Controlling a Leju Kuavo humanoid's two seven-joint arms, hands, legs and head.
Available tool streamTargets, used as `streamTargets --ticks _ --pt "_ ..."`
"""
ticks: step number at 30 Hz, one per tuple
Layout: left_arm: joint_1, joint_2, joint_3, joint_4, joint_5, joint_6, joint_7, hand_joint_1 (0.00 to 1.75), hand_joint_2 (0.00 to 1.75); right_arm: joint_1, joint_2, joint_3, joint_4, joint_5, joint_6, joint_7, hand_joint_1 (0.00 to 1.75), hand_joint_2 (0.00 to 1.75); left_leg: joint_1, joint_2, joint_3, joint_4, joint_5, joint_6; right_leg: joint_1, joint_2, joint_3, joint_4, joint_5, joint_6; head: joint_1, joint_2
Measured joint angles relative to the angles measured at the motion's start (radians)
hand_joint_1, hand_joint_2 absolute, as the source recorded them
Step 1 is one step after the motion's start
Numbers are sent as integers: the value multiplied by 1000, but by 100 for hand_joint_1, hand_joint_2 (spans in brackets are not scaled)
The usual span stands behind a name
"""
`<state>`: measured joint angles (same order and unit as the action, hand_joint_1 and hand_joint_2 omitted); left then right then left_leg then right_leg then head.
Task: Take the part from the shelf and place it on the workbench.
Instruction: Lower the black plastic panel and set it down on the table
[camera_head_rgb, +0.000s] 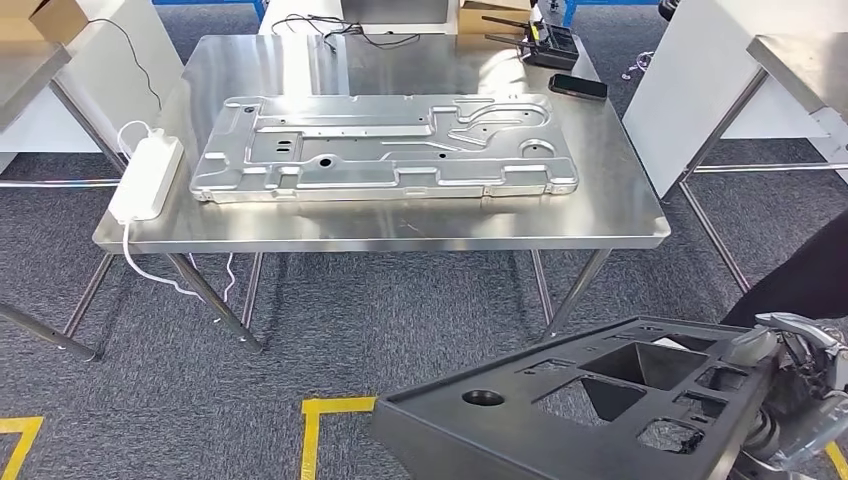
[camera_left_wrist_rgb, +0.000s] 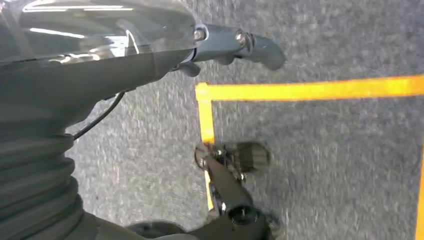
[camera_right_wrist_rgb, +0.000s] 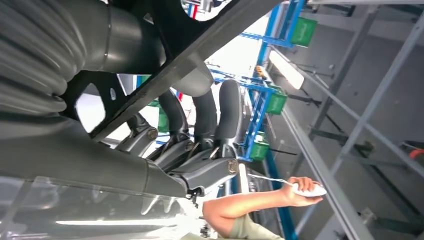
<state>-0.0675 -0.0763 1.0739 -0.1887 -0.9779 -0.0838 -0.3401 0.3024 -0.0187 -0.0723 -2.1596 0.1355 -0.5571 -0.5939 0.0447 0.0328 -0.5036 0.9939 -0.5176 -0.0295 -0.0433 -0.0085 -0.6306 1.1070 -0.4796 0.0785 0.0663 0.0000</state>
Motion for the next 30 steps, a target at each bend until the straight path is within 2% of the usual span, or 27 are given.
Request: streamTargets --ticks 1,2,3,5,6,7,8,10,11,12,13,14,15,16,17,18,21,22,23,25,26,27,28,29,30 --pt "0 1 0 0 0 0 -1 0 175 -1 0 0 0 0 0 0 175 175 1 -1 7 2 -8 -10 -2 -3 26 -53 17 1 11 0" --pt "0 2 0 -1 -1 0 -2 0 175 0 0 0 1 1 0 1 175 175 -1 -1 11 2 -15 -19 -3 -6 42 -83 19 -1 17 0" --pt "0 3 0 -1 -2 0 -3 0 175 1 0 -1 2 2 0 1 175 175 -4 0 15 0 -19 -25 0 -7 45 -88 7 -9 18 0" --pt "-1 2 0 0 -2 0 -5 0 175 2 -1 -1 2 3 -1 1 175 175 -1 2 28 -10 -26 -35 1 -3 52 -88 -6 -33 3 0" --pt "-3 2 0 0 -2 0 -6 0 175 2 -1 -1 1 5 -1 1 175 175 1 -1 30 -3 -31 -38 0 -1 61 -90 -13 -42 -6 0" --pt "-4 2 0 0 -2 0 -7 0 175 1 -1 -1 1 5 -1 1 175 175 2 -5 19 26 -42 -38 -2 1 74 -94 -20 -52 -14 0" --pt "-4 2 0 0 -3 0 -8 0 175 0 -1 -2 1 6 -1 0 175 175 2 -12 -9 81 -60 -37 -2 2 90 -99 -27 -62 -24 0" --pt "0 2 0 0 -3 0 -9 0 175 -2 -1 -2 1 7 -2 0 175 175 -5 -23 -107 240 -102 -33 2 4 117 -106 -45 -75 -40 0" --pt "3 2 0 0 -3 0 -10 0 175 -2 -1 -1 1 7 -2 0 175 175 -9 -27 -155 302 -107 -31 4 8 132 -110 -54 -77 -45 0" --pt "6 2 0 0 -3 0 -10 0 175 -2 -1 -1 1 8 -2 1 175 175 -11 -29 -190 329 -91 -29 5 12 149 -113 -66 -78 -47 0" --pt "7 2 0 0 -3 0 -10 0 175 -2 -1 -1 1 8 -2 1 175 175 -12 -29 -205 313 -52 -26 5 17 170 -117 -78 -77 -48 0" --pt "9 2 0 0 -3 0 -10 0 175 -2 -1 -1 1 8 -2 1 175 175 -12 -29 -201 258 5 -24 4 21 193 -123 -91 -73 -50 0" --pt "10 2 0 0 -3 0 -10 0 175 -2 -1 -1 1 8 -2 1 175 175 -11 -30 -188 190 60 -23 2 25 214 -131 -104 -68 -52 0" --pt "12 2 0 1 -3 0 -10 0 175 -3 -1 -1 1 8 -2 2 175 175 -11 -31 -168 127 93 -23 4 29 233 -138 -117 -60 -56 0" --pt "12 1 0 1 -3 0 -10 0 175 -4 -1 -1 2 8 -2 2 175 175 -12 -32 -153 86 106 -20 6 34 245 -146 -126 -53 -59 0" --pt "11 1 0 1 -3 0 -11 0 175 -5 -1 -1 2 9 -3 2 175 175 -14 -33 -143 69 98 -15 8 37 253 -154 -131 -47 -59 0" --pt "6 0 0 0 -2 -2 -14 0 175 -7 -2 1 2 12 -6 2 175 175 -20 -35 -132 64 69 12 6 36 271 -169 -141 -36 -50 0" --pt "4 0 0 0 -2 -2 -15 0 175 -8 -2 1 2 12 -6 2 175 175 -20 -35 -129 64 63 20 6 32 262 -149 -154 -34 -46 0" --pt "4 0 0 0 -2 -2 -16 0 175 -9 -2 2 2 12 -6 2 175 175 -20 -35 -125 63 58 26 7 28 236 -103 -174 -33 -41 0" --pt "3 0 0 0 -1 -2 -16 0 175 -10 -3 3 2 13 -7 2 175 175 -23 -34 -120 62 49 34 13 21 136 51 -224 -34 -28 0" --pt "3 0 0 0 -1 -2 -16 0 175 -10 -3 3 2 13 -7 2 175 175 -26 -34 -116 62 44 37 17 21 82 123 -237 -35 -24 0" --pt "4 0 0 0 -1 -2 -16 0 175 -10 -3 3 2 13 -7 3 175 175 -29 -34 -109 62 39 39 20 21 41 165 -230 -38 -20 0" --pt "5 0 0 0 -1 -2 -16 0 175 -10 -3 3 2 13 -7 3 175 175 -33 -35 -100 62 32 42 25 21 20 166 -200 -44 -16 0" --pt "5 0 0 0 -1 -2 -16 0 175 -10 -3 3 2 13 -7 3 175 175 -38 -37 -89 61 26 44 31 21 18 129 -152 -53 -10 0" --pt "5 -1 0 0 -1 -2 -16 0 175 -10 -3 3 2 13 -7 3 175 175 -42 -38 -78 60 21 46 40 20 29 65 -97 -67 -5 0"
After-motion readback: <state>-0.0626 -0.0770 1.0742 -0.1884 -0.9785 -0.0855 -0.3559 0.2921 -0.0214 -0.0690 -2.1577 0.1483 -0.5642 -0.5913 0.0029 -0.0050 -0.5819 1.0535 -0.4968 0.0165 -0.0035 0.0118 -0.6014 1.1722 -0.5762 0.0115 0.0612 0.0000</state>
